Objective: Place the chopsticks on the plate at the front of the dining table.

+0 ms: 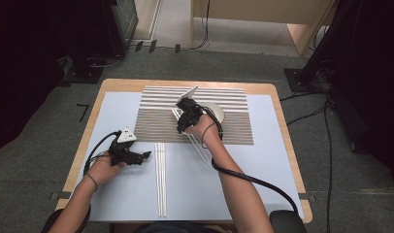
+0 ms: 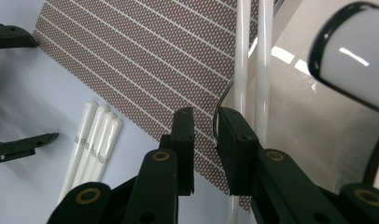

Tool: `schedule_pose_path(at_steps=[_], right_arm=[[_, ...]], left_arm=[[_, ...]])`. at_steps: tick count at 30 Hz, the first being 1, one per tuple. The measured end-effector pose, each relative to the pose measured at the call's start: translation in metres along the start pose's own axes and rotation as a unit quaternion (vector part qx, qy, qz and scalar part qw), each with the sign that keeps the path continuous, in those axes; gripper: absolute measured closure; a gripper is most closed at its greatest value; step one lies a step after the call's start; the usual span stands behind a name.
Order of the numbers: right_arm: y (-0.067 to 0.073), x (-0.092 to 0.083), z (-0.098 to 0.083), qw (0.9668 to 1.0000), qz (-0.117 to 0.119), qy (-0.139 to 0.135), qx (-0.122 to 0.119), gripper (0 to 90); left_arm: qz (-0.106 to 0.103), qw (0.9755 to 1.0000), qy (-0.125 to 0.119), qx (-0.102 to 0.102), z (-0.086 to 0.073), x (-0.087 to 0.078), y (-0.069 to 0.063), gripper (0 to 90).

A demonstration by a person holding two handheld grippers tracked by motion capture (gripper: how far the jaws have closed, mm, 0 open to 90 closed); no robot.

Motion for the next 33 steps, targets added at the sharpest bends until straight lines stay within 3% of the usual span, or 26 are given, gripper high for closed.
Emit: schedule_pose_path(at_steps=[24, 33], right_arm=[[-0.0008, -0.0016, -0.0016, 0.9998, -0.003, -0.017, -0.004, 66.4], [0.0008, -0.0041, -0.0055, 0.9997, 0.009, -0.023, -0.009, 63.5]], left_arm=[[0.0, 1.0, 0.001, -0.001, 0.0002, 0.0001, -0.0001, 11.4], [0.003, 0.9999, 0.014, -0.006, 0.0027, 0.0011, -0.0009, 10.1]])
Point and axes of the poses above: each handheld gripper's, and its own axes: x roughly forward along the jaws, z roughly out of its top, y roughly to its left, the point moved 6 cm from there along x, roughly forward along the jaws, and after that the axes turned 1 degree about z, right-handed, at the moved point
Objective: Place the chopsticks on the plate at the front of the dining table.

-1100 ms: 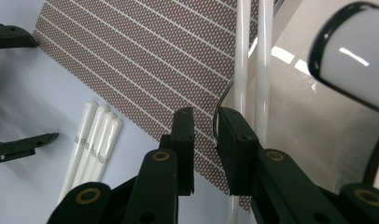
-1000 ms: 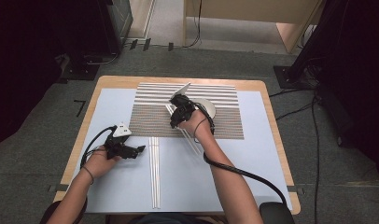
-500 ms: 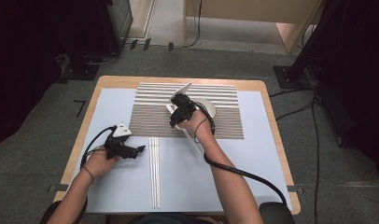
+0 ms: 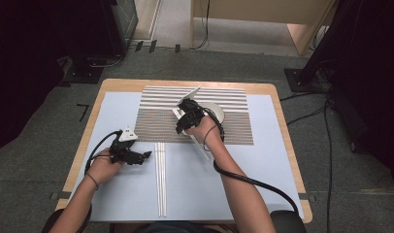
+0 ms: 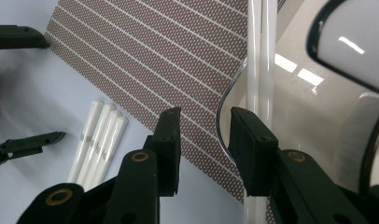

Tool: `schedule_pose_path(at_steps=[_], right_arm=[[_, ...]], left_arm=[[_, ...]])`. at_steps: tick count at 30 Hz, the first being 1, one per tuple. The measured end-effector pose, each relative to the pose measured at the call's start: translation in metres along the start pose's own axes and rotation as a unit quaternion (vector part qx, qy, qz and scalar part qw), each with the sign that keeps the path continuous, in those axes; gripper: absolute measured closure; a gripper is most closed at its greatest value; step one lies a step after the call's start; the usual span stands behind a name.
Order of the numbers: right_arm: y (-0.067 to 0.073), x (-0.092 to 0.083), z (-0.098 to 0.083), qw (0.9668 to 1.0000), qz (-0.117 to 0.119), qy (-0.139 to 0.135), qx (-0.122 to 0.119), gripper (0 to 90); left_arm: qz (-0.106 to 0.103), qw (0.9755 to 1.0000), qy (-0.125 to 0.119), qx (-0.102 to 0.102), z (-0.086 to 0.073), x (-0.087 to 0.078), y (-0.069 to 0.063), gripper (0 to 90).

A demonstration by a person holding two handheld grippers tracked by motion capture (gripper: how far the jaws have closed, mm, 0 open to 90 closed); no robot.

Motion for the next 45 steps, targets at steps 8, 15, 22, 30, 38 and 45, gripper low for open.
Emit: schedule_pose_path(at_steps=[8, 15, 22, 30, 38, 45], right_arm=[[0.007, -0.008, -0.005, 0.9997, 0.017, -0.009, -0.016, 57.5], [0.01, -0.016, -0.014, 0.9989, 0.025, -0.017, -0.038, 56.5], [0.006, -0.026, -0.028, 0.9974, 0.028, -0.028, -0.06, 54.4], [-0.003, -0.037, -0.043, 0.997, 0.026, -0.035, -0.064, 52.9], [-0.006, -0.042, -0.052, 0.9949, 0.023, -0.05, -0.085, 50.2], [-0.013, -0.045, -0.06, 0.9948, 0.021, -0.054, -0.084, 49.2]], left_arm=[[0.001, 0.9999, 0.009, -0.014, 0.003, -0.001, 0.002, 13.4], [-0.017, 0.9985, 0.009, -0.051, 0.007, -0.003, 0.007, 13.4], [-0.009, 0.9995, 0.024, -0.021, 0.019, -0.004, 0.01, 14.8], [-0.039, 0.9975, 0.025, -0.053, 0.035, 0.002, 0.012, 14.8], [-0.049, 0.9973, 0.011, -0.054, 0.052, 0.007, 0.016, 14.8], [-0.056, 0.9963, 0.008, -0.065, 0.069, 0.013, 0.019, 14.8]])
Point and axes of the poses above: each handheld gripper's, and its own axes: x roughly forward along the jaws, z roughly out of its top, y roughly to its left, the point moved 6 cm from there along x, roughly forward along the jaws, and after that the axes turned 1 degree about z, right-handed, at the moved point
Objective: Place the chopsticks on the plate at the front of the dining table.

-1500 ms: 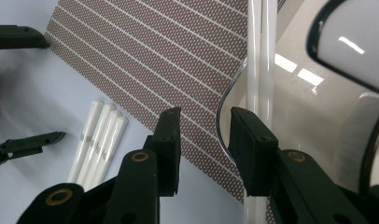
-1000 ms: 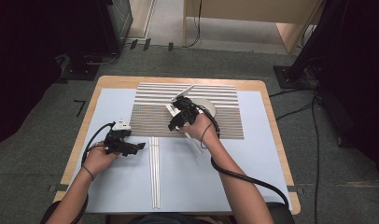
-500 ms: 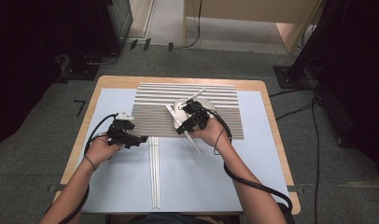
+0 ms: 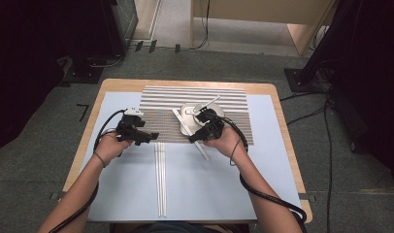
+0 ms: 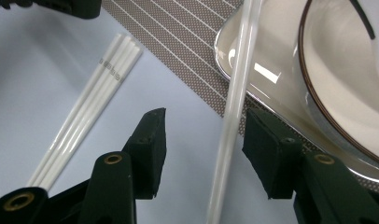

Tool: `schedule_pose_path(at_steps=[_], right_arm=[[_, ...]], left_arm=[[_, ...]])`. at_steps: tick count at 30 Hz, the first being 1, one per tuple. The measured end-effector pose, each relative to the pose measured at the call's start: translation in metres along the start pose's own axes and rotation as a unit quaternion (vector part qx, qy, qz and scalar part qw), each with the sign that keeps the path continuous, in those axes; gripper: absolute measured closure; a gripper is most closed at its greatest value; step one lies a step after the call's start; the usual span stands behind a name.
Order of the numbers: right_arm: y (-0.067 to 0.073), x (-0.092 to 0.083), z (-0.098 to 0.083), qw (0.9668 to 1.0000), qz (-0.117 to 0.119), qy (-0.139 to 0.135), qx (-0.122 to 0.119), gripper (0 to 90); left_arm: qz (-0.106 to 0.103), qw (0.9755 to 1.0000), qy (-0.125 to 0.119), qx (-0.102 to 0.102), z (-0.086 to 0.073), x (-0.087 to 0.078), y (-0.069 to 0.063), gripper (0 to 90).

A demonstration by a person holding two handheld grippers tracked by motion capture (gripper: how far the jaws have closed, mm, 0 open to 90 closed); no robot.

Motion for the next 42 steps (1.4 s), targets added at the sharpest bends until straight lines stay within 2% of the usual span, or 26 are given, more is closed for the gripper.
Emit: schedule_pose_path(at_steps=[5, 10, 18, 28, 35, 39, 42], right_arm=[[-0.004, -0.001, -0.008, 1.0, -0.003, 0.001, 0.005, 49.1], [-0.009, 0.005, -0.017, 0.9999, -0.003, 0.006, 0.01, 49.5], [-0.013, 0.013, -0.023, 0.9997, -0.015, 0.017, 0.009, 52.7], [-0.012, 0.021, -0.027, 0.9994, -0.02, 0.026, 0.011, 57.3], [-0.011, 0.022, -0.028, 0.9993, -0.02, 0.026, 0.019, 60.2], [-0.012, 0.025, -0.029, 0.9991, -0.02, 0.032, 0.02, 60.4], [-0.012, 0.026, -0.03, 0.9989, -0.021, 0.035, 0.024, 61.7]], left_arm=[[-0.002, 0.9998, 0.015, -0.01, 0.007, 0.012, 0.001, 14.7], [-0.01, 0.9994, 0.016, -0.028, 0.011, 0.022, 0.004, 14.8], [-0.008, 0.9997, 0.005, -0.022, 0.017, 0.033, 0.001, 14.8], [-0.025, 0.9996, -0.009, -0.006, 0.033, 0.042, -0.009, 14.9], [-0.042, 0.9991, -0.005, 0.004, 0.036, 0.051, -0.014, 14.8], [-0.04, 0.9992, 0.001, -0.001, 0.038, 0.056, -0.014, 22.3], [-0.043, 0.9991, 0.002, 0.001, 0.04, 0.058, -0.015, 22.4]])
Point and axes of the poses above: each handheld gripper's, and its own axes: x roughly forward along the jaws, z roughly out of its top, y roughly to its left, the point moved 6 cm from there along x, roughly forward along the jaws, and after that the axes turned 1 degree about z, right-handed, at the moved point
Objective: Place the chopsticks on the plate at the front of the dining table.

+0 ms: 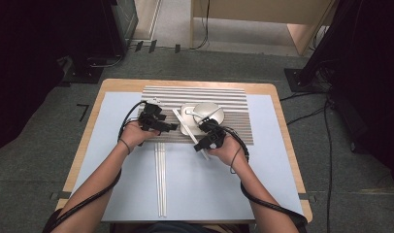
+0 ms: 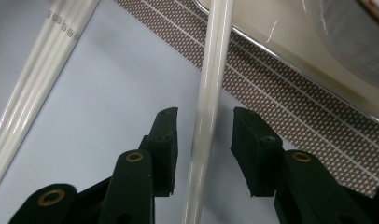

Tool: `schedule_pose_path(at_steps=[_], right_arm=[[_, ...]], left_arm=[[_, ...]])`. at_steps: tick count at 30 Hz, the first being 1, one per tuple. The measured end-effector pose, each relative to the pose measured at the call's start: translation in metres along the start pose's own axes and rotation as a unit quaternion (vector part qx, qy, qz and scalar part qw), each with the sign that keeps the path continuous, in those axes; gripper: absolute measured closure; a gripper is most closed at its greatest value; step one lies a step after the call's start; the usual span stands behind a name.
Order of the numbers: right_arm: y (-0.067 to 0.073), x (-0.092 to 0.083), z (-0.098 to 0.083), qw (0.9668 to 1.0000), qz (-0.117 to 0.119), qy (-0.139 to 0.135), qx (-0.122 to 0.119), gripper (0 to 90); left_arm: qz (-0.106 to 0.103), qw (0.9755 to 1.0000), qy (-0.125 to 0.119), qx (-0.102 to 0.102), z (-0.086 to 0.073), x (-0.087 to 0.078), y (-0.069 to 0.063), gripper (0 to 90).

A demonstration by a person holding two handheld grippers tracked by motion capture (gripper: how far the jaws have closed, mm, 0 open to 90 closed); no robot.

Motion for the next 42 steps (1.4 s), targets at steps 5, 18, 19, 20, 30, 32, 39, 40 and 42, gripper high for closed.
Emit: schedule_pose_path(at_steps=[5, 18, 19, 20, 30, 32, 39, 40, 42], right_arm=[[0.0, 0.002, -0.001, 1.0, 0.001, 0.004, 0.005, 64.4], [0.001, 0.005, -0.001, 0.9993, 0.007, 0.007, 0.035, 73.5], [0.001, 0.004, -0.001, 0.9993, 0.008, 0.007, 0.037, 74.6], [0.001, 0.005, -0.001, 0.9992, 0.009, 0.008, 0.039, 75.3], [0.0, 0.005, 0.002, 0.9978, 0.002, 0.006, 0.067, 80.8], [0.001, 0.006, 0.004, 0.9977, 0.003, 0.004, 0.068, 80.9], [0.001, 0.009, 0.011, 0.9968, 0.003, -0.004, 0.08, 81.2], [0.0, 0.01, 0.012, 0.9968, 0.002, -0.005, 0.08, 81.2], [0.001, 0.01, 0.014, 0.9966, 0.001, -0.006, 0.082, 81.1]], left_arm=[[-0.001, 1.0, -0.005, -0.005, 0.002, 0.004, -0.001, 23.4], [0.0, 0.9999, 0.003, 0.012, 0.003, 0.02, -0.009, 23.5], [-0.001, 0.9999, 0.005, 0.012, 0.003, 0.021, -0.008, 23.5], [0.001, 0.9999, 0.006, 0.011, 0.002, 0.022, -0.008, 23.5], [0.004, 0.9998, 0.009, 0.017, 0.001, 0.026, -0.009, 24.3], [0.005, 0.9999, 0.007, 0.015, 0.002, 0.027, -0.009, 24.4], [0.013, 0.9999, 0.001, 0.004, 0.004, 0.027, -0.002, 24.3], [0.013, 0.9999, 0.001, 0.004, 0.004, 0.028, -0.002, 24.3], [0.015, 0.9999, -0.001, 0.003, 0.005, 0.028, -0.001, 24.4]])
Point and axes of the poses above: each handheld gripper's, and its own axes: x roughly forward along the jaws, z roughly out of its top, y roughly to its left, the point moved 6 cm from there along x, roughly forward along the jaws, and after that the axes turned 1 degree about z, right-handed, at the moved point
